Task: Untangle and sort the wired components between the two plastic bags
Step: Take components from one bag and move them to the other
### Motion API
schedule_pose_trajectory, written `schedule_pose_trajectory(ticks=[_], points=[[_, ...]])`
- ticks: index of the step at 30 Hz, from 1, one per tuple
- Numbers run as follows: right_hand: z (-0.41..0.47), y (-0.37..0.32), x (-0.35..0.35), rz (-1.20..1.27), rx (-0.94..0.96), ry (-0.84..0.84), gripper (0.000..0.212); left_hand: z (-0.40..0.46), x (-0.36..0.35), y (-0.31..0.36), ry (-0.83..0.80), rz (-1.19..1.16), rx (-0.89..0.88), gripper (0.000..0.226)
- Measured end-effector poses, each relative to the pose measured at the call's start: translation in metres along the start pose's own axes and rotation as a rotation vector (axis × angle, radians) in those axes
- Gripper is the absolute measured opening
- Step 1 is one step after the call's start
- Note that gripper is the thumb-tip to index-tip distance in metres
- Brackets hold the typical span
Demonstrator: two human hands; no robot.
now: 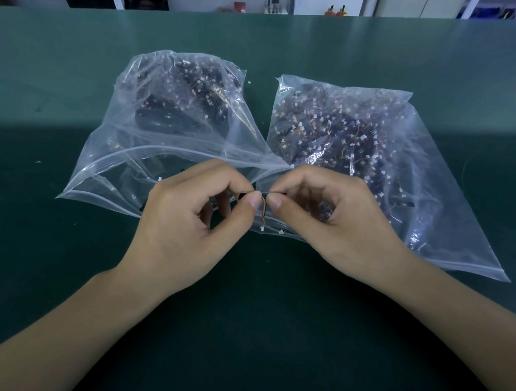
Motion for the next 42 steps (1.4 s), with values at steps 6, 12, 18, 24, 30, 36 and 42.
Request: schedule_pose_trajectory(ticks=[6,12,18,24,30,36,42], points=[[0.0,-0.001,0.002,0.001,0.005,0.006,0.006,0.0,0.0,-0.001,0.003,-0.001,-0.01,0.012],[0.002,-0.003,0.005,-0.042,0.032,0.015,0.004,0.0,0.0,-0.004,0.015,0.023,-0.008,0.01],[0.002,-0.004,0.0,-0.428,0.128,-0.148,0.047,0.001,0.008,-0.009,0.098,0.043,0.039,0.01],[0.005,-0.003,0.008,-0.438,0.153,-0.089,0.046,0.002,0.007,-0.007,0.062,0.058,0.007,0.008],[0.005,-0.002,0.012,-0.33,0.143,-0.025,0.041,0.001,-0.002,-0.003,0.003,0.064,-0.069,0.017],[0.007,0.009,0.018,-0.125,0.028,-0.012,0.044,0.001,-0.005,-0.005,-0.015,0.066,-0.099,0.017],[0.009,0.008,0.023,-0.124,0.016,0.034,0.027,0.002,0.005,-0.013,0.057,0.12,-0.109,0.01]])
Point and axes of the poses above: each hand's wrist, its own z-axis towards the middle knuckle, its own x-axis out of the back of the hand, y = z × x, the point moved 9 cm from there along z, towards the middle knuckle, and after that the axes turned 6 degrees about x, right-handed, at the moved point
